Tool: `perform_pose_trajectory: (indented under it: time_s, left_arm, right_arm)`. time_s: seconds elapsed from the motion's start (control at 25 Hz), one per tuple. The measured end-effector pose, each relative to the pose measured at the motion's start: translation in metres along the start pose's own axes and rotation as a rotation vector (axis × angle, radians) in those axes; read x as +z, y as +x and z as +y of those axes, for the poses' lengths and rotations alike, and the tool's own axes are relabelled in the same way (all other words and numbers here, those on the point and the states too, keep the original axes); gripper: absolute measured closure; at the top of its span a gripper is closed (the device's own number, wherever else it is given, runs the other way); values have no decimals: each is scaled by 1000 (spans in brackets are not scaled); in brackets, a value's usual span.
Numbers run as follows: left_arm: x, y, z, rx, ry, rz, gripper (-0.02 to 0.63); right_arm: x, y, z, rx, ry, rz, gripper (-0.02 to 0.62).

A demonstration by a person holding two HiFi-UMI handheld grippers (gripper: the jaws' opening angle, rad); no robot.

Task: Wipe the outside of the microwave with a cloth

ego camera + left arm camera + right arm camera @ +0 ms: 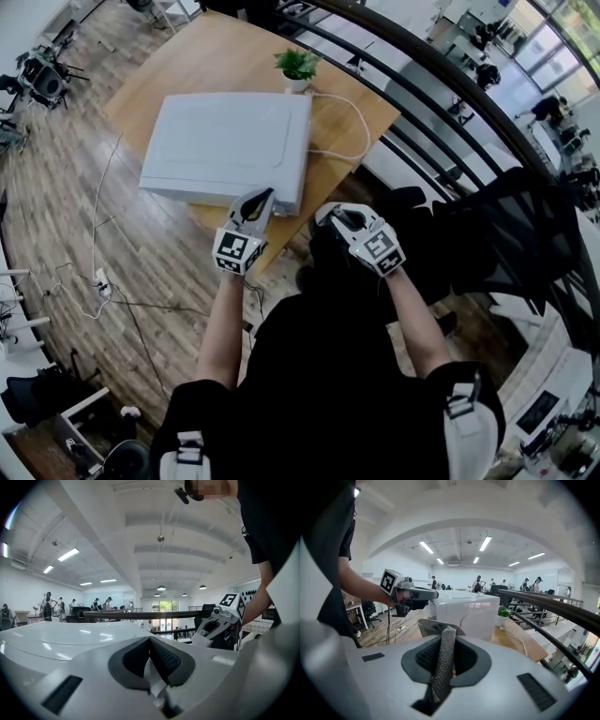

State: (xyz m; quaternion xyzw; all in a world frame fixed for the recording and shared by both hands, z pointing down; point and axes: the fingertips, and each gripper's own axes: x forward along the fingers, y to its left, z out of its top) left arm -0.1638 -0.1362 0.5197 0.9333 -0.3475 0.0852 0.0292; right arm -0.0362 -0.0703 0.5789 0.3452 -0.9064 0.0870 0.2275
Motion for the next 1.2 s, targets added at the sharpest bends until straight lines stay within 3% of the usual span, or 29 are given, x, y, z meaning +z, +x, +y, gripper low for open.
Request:
perform_pose_trajectory:
  time_s: [0.52, 0.76, 1.2]
  left_arm:
    - [-4, 3, 2, -7, -27, 17, 603]
    - [-4, -2, -1, -31, 77, 59, 603]
    - [-10, 2, -10, -33, 87, 67, 603]
  right_arm:
    - [26, -33, -10, -97, 4, -90, 565]
    - [35, -41, 4, -120, -13, -75, 565]
    - [24, -49, -1, -125, -30, -58, 565]
